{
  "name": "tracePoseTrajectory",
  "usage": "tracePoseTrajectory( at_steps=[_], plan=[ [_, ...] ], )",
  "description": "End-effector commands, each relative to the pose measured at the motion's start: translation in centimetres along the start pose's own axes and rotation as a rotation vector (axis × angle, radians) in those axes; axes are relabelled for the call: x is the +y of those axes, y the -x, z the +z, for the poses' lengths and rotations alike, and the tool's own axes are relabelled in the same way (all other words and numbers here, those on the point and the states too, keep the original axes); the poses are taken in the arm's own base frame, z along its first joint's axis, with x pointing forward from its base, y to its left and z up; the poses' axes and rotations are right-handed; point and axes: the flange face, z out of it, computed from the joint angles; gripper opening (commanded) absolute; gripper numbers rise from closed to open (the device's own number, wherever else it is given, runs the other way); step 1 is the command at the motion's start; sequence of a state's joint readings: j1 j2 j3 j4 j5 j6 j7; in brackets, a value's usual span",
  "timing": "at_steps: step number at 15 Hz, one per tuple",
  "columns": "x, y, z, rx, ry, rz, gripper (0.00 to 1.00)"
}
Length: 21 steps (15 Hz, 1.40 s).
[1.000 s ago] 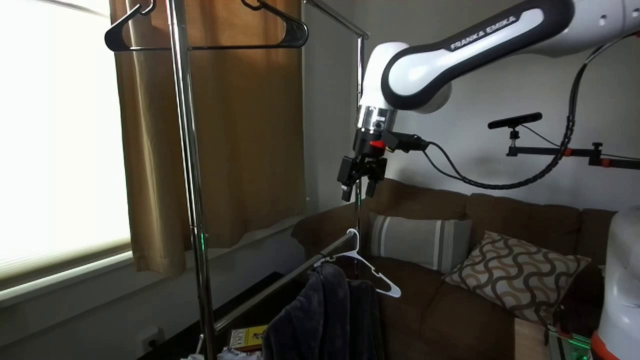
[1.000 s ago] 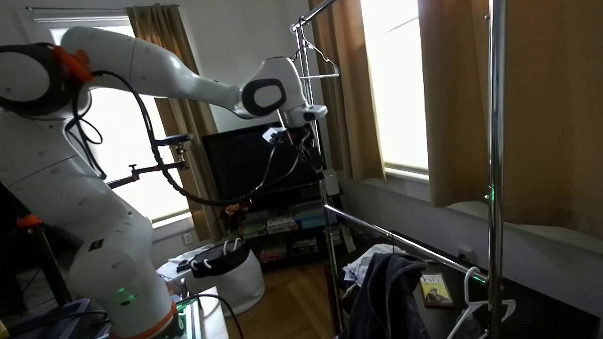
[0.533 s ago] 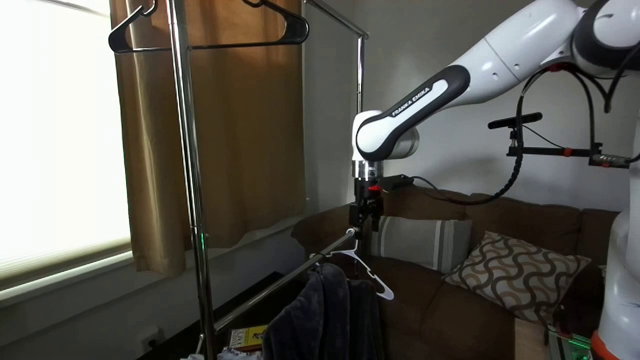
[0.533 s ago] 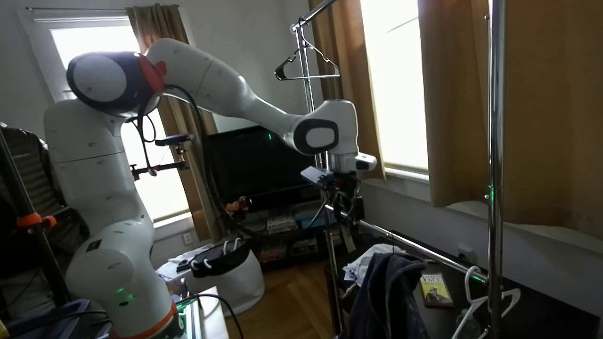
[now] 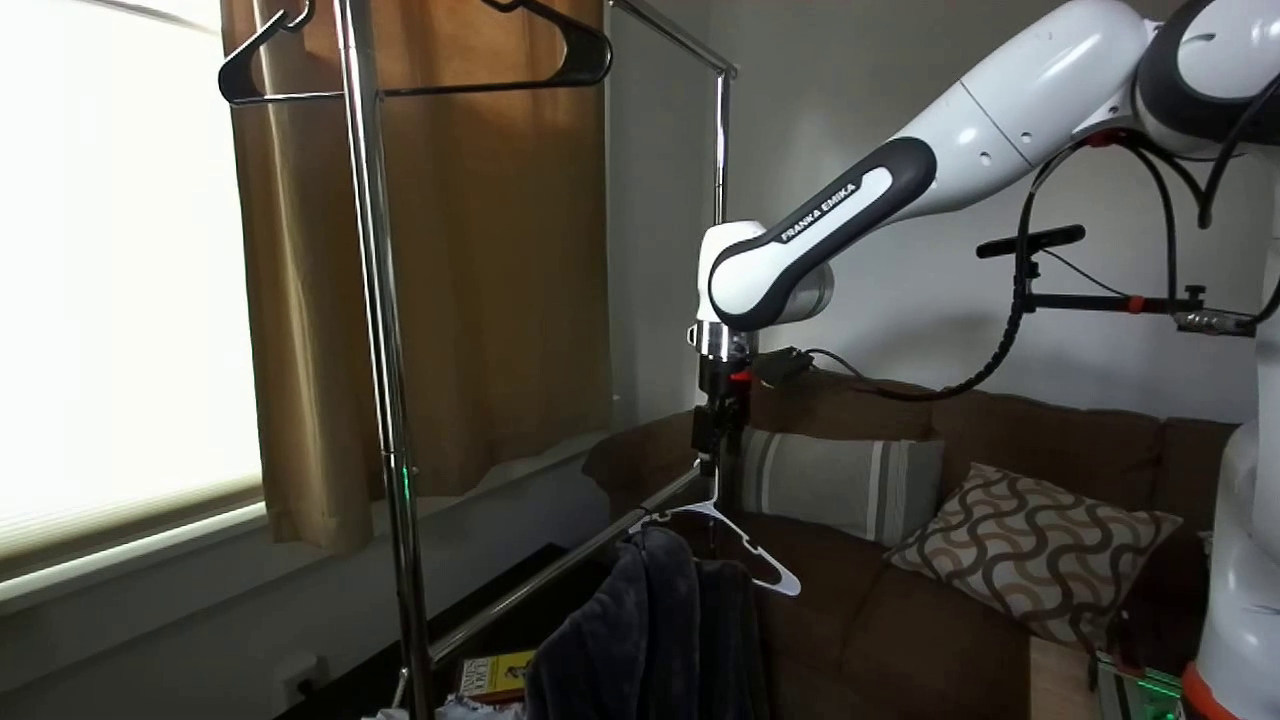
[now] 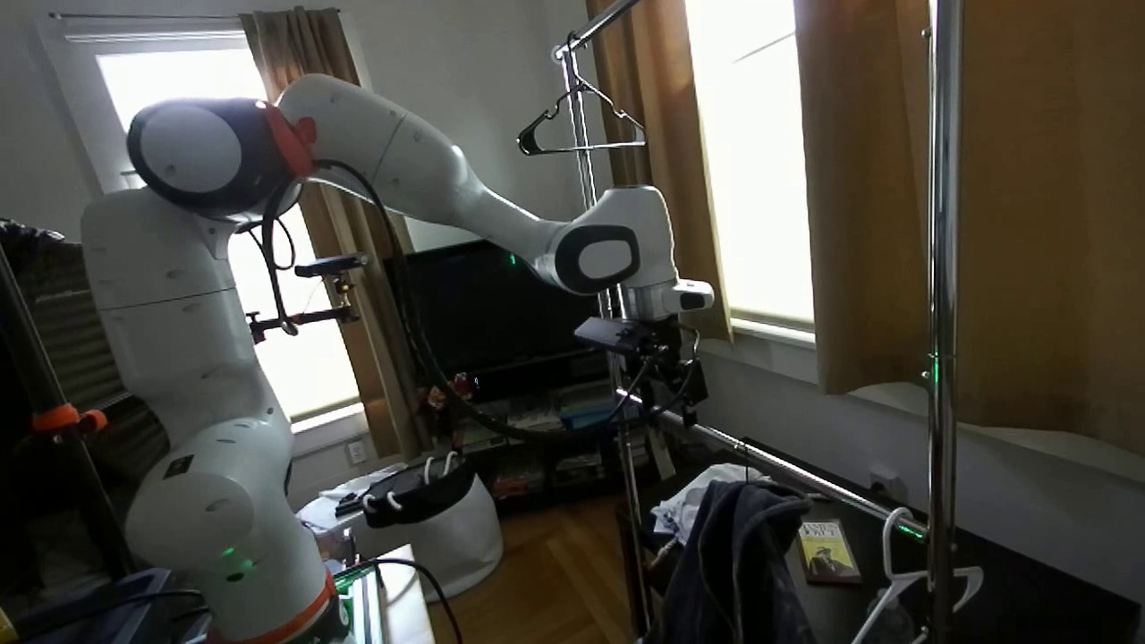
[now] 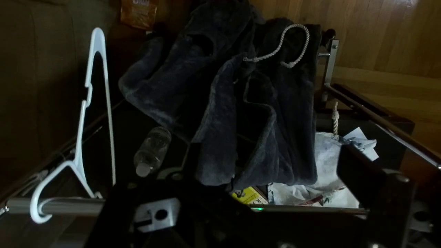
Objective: Hang the rob on the top railing
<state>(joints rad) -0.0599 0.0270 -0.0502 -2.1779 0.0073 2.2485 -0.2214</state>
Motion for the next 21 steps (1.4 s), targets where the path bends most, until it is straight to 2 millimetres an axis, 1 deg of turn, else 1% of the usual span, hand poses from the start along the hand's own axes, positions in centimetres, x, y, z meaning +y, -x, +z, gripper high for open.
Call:
tracePoseTrajectory(
  at_steps=[1,3,5,6,7,8,11,12,13,14,15,16,17,18,20,21],
  plan=[
    [2.0,3.4,0.8,0.123,-0.002,-0.152,1.00],
    [2.0,3.7,2.9,0.192,-0.036,-0.198,1.00],
    [1.8,3.4,5.7,0.219,-0.118,-0.211,1.00],
    [2.1,3.1,6.5,0.223,-0.165,-0.223,1.00],
    [3.6,2.7,9.1,0.213,-0.210,-0.207,1.00],
    [4.2,2.7,11.2,0.209,-0.257,-0.201,1.00],
    [7.4,3.5,17.4,0.127,-0.383,-0.152,1.00],
    [5.4,4.1,13.8,0.162,-0.303,-0.170,1.00],
    [6.4,4.3,15.7,0.135,-0.331,-0.160,1.00],
    [7.2,4.3,17.0,0.120,-0.345,-0.151,1.00],
    [7.7,4.1,17.7,0.115,-0.349,-0.147,1.00],
    [7.8,3.8,17.9,0.115,-0.351,-0.147,1.00],
    [7.6,3.9,17.5,0.136,-0.349,-0.179,1.00],
    [8.2,3.4,17.6,0.185,-0.339,-0.164,1.00],
    [10.9,2.5,18.7,0.291,-0.283,-0.178,1.00],
    [12.1,1.9,18.8,0.342,-0.259,-0.185,1.00]
  ],
)
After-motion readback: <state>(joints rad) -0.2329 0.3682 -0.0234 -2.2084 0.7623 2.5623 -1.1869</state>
